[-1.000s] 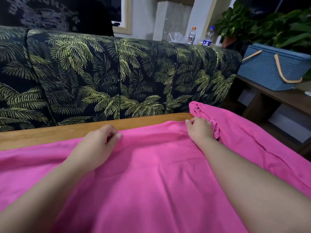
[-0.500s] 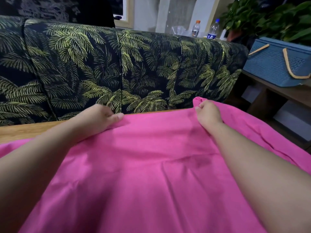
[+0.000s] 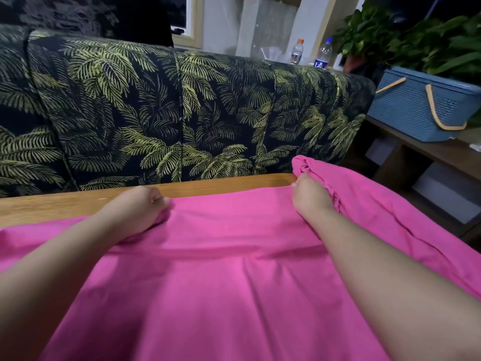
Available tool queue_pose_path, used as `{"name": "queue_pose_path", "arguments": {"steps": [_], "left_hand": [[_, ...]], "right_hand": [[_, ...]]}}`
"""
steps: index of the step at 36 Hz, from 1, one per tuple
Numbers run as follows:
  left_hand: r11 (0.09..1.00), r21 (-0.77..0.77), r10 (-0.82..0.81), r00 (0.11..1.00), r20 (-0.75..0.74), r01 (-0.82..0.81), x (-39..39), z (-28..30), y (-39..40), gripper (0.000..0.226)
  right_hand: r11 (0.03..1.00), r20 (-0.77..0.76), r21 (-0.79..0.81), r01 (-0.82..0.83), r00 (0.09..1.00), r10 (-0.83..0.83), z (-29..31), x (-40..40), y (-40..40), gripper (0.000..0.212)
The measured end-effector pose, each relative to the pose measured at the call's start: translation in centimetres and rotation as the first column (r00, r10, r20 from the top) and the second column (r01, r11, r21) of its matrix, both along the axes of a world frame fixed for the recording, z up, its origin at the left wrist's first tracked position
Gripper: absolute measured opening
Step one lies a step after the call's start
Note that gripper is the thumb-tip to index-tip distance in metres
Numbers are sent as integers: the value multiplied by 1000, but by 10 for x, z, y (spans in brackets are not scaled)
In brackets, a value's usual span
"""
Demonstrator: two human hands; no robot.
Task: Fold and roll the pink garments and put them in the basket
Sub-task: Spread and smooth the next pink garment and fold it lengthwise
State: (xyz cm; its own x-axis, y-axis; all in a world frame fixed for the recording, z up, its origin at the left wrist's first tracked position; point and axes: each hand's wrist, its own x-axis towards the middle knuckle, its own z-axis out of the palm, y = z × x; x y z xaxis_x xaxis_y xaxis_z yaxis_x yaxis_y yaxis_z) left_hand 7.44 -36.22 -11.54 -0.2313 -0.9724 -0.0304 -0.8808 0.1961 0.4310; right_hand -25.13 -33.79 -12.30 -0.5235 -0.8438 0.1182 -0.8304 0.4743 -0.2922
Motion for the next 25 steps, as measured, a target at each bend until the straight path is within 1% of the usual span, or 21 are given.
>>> {"name": "queue_pose_path", "arguments": {"steps": [4,8,10,13,15,16,18,19,20,22,23,25], "left_hand": [[1000,10,18,998,65,-19,-6,1,-3,31],[999,22,43,989,144,-47,-8,-6,-12,28],[997,-11,83,979,186,-82,-10,-10,-13,30],[978,-146,186,948,260,-151,-15,-8,-3,33],[959,-233,227,932,284,-163,-14,-5,5,32],[953,-252,235,931,278,-165,-13,-5,7,33],[951,-254,243,938,248,-179,-9,-6,6,35],[951,-243,246,941,232,-189,-8,-7,6,36],[953,-231,249,943,222,-197,-8,-8,6,36],[953,-229,249,946,209,-201,-9,-10,5,35],[952,-231,248,948,200,-201,-9,-10,5,35],[951,-234,248,951,183,-203,-9,-12,5,33]], "right_hand": [[999,-24,37,10,1000,-9,2,2,-5,25],[996,-125,88,35,992,-24,1,4,-9,27],[995,-153,93,46,988,-32,-1,6,-11,28],[995,-203,89,51,979,-32,1,11,-9,26],[998,-285,58,16,958,1,7,18,-6,30],[999,-332,24,-23,943,30,11,23,-6,32],[986,-363,-59,-156,923,125,22,39,-7,35],[968,-335,-91,-236,922,193,27,51,-7,33],[944,-274,-120,-307,924,265,32,66,-7,28],[899,-98,-159,-407,913,396,37,100,-3,20],[885,-9,-165,-436,898,440,35,118,0,20],[875,163,-165,-454,863,478,25,153,3,22]]}}
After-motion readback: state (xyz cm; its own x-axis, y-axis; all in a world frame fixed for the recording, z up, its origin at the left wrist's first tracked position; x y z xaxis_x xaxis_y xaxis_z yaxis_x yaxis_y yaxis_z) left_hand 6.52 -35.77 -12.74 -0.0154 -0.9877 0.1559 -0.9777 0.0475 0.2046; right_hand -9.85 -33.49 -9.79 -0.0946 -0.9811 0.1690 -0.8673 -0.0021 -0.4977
